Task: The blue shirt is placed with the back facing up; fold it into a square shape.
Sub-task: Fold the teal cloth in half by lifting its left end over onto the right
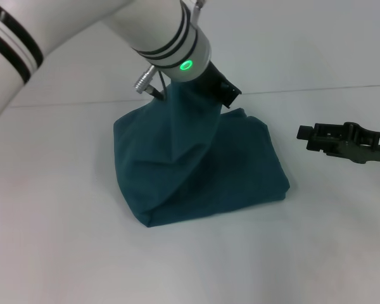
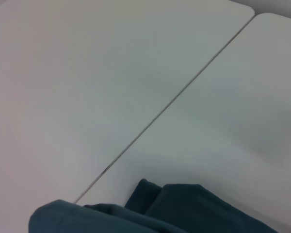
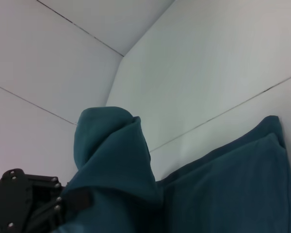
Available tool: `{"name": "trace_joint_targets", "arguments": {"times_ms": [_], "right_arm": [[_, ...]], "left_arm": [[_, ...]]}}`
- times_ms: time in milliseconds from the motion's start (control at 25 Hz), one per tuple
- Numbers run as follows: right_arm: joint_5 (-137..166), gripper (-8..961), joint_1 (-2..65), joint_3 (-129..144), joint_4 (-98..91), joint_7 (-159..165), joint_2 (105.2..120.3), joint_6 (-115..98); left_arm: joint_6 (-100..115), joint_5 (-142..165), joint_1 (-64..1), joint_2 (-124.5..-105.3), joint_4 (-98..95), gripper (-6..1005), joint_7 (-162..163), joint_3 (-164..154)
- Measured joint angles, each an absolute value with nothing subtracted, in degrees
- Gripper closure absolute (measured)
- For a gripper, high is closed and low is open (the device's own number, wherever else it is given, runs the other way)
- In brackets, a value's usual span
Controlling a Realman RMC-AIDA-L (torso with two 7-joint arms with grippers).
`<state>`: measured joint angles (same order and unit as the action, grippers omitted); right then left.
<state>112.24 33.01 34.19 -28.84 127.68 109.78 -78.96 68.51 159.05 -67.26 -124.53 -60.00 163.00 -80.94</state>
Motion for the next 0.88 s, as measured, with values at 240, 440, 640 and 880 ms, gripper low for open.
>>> {"name": "trace_joint_targets", "arguments": {"times_ms": [240, 440, 640, 880], "right_arm": [[112.23, 384, 33.05, 34.19, -28.82, 127.7, 109.77, -78.54], [112.24, 384, 33.05, 34.19, -28.82, 127.71, 109.77, -78.35], [112.31, 384, 33.05, 34.19, -28.82, 127.69, 109.77, -78.14], [113.1, 384, 33.07, 34.19, -28.83, 127.71, 109.76, -77.74]], "left_arm": [[65.84, 158.77, -67.88, -124.63, -57.98, 966, 162.64, -83.14], [64.33, 156.95, -67.91, -124.53, -56.45, 957, 160.54, -83.67], [60.97, 157.09, -67.12, -124.55, -56.99, 942, 159.7, -88.56], [58.29, 156.44, -65.95, -124.54, -59.38, 671, 159.43, -89.67]]}}
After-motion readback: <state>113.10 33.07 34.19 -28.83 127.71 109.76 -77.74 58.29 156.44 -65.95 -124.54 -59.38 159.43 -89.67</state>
